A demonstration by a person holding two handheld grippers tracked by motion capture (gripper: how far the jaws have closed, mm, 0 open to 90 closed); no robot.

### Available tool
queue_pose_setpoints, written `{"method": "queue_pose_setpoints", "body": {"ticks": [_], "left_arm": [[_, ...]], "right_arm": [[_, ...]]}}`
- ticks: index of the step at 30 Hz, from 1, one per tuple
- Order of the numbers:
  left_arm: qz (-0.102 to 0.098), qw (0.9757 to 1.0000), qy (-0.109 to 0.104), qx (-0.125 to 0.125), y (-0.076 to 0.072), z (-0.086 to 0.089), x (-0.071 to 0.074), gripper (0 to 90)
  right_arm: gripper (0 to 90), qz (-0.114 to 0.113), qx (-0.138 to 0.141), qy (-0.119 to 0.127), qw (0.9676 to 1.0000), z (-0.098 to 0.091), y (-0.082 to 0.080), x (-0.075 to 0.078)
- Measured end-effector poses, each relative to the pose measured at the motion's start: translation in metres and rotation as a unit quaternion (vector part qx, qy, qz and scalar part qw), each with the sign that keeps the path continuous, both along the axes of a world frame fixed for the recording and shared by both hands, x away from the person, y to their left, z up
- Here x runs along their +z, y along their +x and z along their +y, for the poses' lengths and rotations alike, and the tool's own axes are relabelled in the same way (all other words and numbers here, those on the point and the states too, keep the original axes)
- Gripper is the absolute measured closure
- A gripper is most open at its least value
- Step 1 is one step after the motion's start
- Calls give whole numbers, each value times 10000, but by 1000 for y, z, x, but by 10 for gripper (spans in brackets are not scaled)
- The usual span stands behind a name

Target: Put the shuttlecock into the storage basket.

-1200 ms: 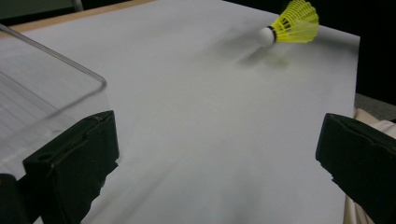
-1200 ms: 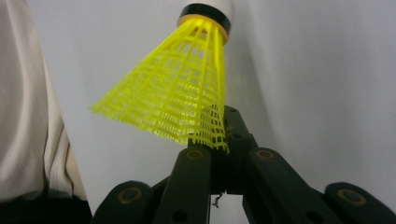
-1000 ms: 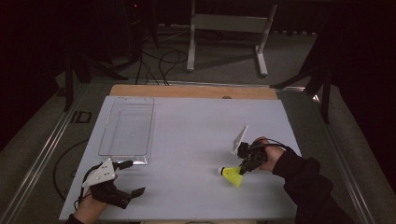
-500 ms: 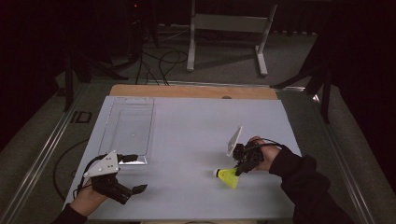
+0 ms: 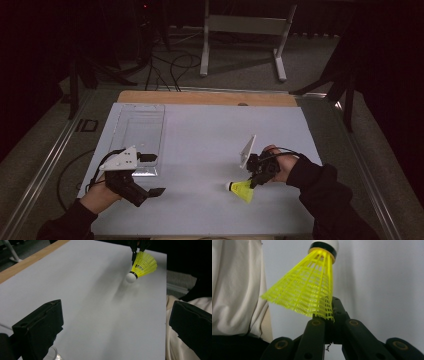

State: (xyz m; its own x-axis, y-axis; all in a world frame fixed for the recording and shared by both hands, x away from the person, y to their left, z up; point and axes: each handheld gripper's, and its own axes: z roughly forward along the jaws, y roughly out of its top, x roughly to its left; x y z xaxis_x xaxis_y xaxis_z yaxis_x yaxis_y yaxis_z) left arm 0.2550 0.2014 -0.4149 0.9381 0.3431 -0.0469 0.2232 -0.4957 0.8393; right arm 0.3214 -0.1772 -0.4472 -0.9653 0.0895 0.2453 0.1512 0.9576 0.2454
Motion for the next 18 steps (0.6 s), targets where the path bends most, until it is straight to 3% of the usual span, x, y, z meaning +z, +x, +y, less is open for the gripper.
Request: {"method": "queue_pose_setpoints", "body": {"ticks": [2,11,18], "left_arm": [[80,9999,-32,-130,3,-4,3,2],[175,9975,305,-612,18,-31,12,2],[242,9935,518,-981,34,-55,18,2]], "right_arm": [[900,0,16,-6,10000,1,0,1],[900,31,125,-26,9999,8,-2,4],[900,33,186,4,9998,13,-3,7]]}}
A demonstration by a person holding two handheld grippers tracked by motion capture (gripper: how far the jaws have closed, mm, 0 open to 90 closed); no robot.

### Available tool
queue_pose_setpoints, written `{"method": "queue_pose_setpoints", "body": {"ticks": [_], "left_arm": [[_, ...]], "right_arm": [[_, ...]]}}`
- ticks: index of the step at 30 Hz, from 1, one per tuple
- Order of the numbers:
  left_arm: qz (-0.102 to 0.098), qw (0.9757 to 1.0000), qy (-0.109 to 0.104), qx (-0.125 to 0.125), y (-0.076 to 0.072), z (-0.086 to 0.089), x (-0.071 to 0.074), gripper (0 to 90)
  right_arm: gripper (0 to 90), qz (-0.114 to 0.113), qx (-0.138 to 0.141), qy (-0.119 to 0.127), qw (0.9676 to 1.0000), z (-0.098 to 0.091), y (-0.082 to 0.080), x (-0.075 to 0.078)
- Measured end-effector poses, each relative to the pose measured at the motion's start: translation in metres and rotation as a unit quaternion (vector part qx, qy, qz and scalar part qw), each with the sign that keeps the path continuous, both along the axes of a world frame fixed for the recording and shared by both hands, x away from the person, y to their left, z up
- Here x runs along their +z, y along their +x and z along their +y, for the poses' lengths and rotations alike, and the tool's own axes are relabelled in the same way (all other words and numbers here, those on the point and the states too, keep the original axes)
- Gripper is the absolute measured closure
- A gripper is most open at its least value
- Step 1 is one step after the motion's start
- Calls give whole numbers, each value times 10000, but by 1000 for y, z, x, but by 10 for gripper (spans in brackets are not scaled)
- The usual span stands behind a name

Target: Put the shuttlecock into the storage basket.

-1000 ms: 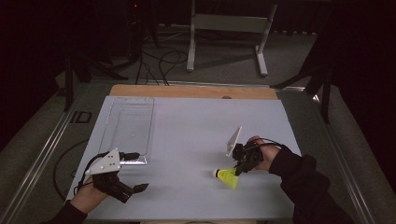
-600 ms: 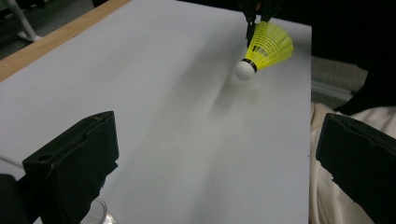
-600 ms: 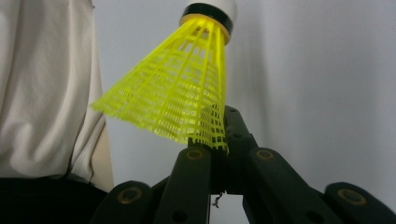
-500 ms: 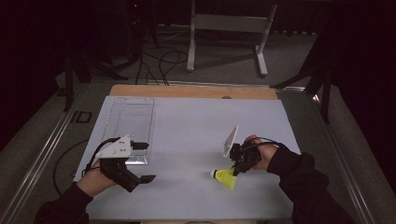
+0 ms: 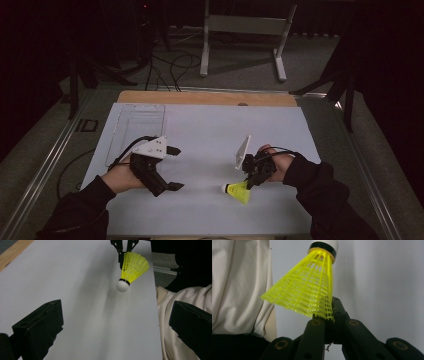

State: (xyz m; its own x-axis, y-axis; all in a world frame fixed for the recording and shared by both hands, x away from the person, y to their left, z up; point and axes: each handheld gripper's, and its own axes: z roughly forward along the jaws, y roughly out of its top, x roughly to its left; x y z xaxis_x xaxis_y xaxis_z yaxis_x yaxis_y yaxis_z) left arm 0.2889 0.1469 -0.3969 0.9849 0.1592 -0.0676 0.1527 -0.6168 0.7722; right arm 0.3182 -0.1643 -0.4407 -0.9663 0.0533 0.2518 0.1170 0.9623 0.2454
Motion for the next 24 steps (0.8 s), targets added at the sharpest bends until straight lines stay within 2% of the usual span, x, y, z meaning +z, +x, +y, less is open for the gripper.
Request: {"method": "queue_pose_setpoints", "body": {"ticks": [13,24], "left_arm": [[-40,9983,269,-523,12,-48,-5,3],[6,9955,540,-777,10,-75,-24,24]], "right_arm": [[900,11,150,80,9999,7,-2,3],[900,1,198,92,9998,9,-4,6]]}}
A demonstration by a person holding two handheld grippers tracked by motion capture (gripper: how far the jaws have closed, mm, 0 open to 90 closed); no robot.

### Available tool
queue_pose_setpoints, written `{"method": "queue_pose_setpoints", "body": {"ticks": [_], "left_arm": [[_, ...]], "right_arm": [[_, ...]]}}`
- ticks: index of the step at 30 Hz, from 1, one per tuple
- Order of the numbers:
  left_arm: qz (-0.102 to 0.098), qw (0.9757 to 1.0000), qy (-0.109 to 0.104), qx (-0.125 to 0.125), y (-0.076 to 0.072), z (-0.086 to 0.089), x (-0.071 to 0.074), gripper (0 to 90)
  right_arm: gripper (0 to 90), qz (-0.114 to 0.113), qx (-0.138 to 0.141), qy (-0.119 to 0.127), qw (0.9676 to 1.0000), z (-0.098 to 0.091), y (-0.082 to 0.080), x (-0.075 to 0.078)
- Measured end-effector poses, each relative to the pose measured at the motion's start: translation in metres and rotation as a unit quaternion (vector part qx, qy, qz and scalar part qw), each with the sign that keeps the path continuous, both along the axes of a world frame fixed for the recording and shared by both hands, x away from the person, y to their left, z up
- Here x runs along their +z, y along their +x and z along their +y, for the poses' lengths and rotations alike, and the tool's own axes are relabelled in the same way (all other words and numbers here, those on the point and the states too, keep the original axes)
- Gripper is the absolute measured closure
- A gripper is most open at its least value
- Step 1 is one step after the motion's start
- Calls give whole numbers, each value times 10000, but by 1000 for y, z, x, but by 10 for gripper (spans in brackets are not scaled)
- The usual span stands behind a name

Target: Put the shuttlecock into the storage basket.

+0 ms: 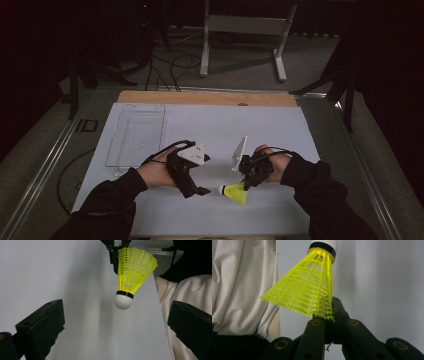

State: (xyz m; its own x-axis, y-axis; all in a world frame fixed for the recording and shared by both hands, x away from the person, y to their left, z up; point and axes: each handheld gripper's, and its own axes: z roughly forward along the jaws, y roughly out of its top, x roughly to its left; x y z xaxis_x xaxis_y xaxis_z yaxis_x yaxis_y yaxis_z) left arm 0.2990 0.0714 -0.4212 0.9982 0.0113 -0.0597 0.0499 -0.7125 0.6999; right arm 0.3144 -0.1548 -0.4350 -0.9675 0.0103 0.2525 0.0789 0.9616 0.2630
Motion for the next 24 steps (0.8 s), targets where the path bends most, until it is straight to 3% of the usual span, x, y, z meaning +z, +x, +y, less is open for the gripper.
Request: {"method": "queue_pose_setpoints", "body": {"ticks": [9,13,24], "left_arm": [[47,9996,228,-171,-2,-14,-16,120],[-23,9991,347,-228,-4,-21,-23,178],[-75,9986,338,-389,-9,-32,-33,428]], "right_arm": [[900,-9,39,14,10000,3,-1,1],[900,-23,56,19,10000,4,0,2],[900,-30,42,20,10000,5,-1,3]]}}
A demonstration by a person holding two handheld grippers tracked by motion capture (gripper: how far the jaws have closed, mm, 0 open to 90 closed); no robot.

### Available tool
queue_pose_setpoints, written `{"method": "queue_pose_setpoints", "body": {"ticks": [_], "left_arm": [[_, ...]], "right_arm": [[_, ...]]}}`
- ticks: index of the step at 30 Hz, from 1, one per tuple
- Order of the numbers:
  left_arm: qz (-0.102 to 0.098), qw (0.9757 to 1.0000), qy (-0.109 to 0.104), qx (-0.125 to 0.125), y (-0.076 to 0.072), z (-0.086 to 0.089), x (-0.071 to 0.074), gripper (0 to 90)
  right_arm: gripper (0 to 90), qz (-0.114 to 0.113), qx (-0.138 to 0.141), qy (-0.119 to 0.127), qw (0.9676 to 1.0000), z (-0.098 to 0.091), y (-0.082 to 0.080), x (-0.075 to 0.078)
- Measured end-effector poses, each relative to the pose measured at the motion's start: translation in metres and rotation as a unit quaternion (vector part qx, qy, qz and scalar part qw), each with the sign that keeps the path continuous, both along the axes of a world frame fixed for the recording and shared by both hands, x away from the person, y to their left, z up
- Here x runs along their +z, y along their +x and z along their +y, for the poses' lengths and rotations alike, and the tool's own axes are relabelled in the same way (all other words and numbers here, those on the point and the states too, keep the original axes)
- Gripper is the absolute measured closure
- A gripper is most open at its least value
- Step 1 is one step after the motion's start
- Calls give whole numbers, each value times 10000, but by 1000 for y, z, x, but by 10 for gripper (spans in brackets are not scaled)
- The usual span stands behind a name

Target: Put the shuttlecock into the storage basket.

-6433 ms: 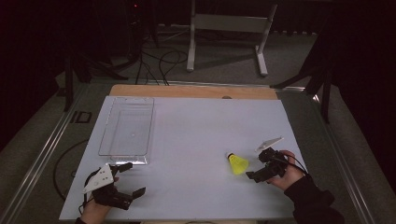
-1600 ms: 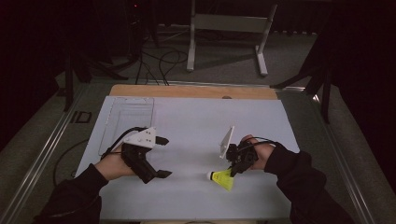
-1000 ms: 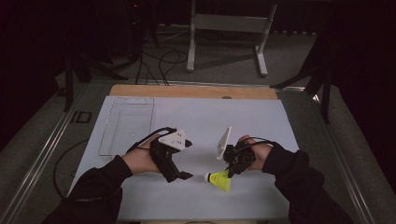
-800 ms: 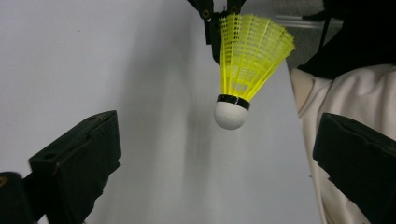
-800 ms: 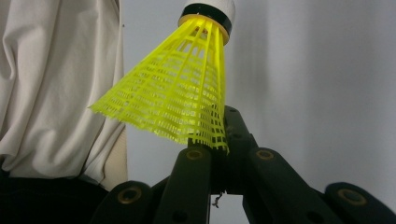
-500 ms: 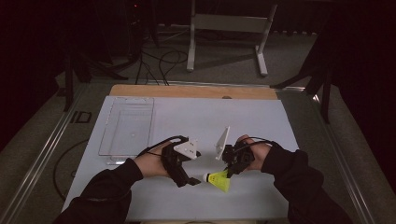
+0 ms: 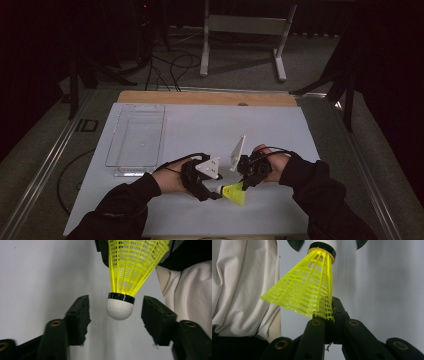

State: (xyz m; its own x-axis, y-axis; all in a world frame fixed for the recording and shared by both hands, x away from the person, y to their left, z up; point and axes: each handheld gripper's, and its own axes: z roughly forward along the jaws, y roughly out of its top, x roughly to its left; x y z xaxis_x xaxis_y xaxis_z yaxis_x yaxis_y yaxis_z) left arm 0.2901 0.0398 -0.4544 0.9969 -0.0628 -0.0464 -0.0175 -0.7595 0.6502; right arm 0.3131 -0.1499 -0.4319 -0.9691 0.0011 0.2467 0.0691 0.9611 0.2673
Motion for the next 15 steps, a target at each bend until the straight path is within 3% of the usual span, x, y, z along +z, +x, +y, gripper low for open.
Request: {"method": "queue_pose_setpoints", "body": {"ticks": [7,15], "left_arm": [[-32,9999,108,-71,-2,-2,-1,512],[78,9996,119,-241,-3,-4,-2,629]], "right_arm": [[900,17,35,27,10000,1,0,0],[900,-1,60,57,10000,3,0,1]]}}
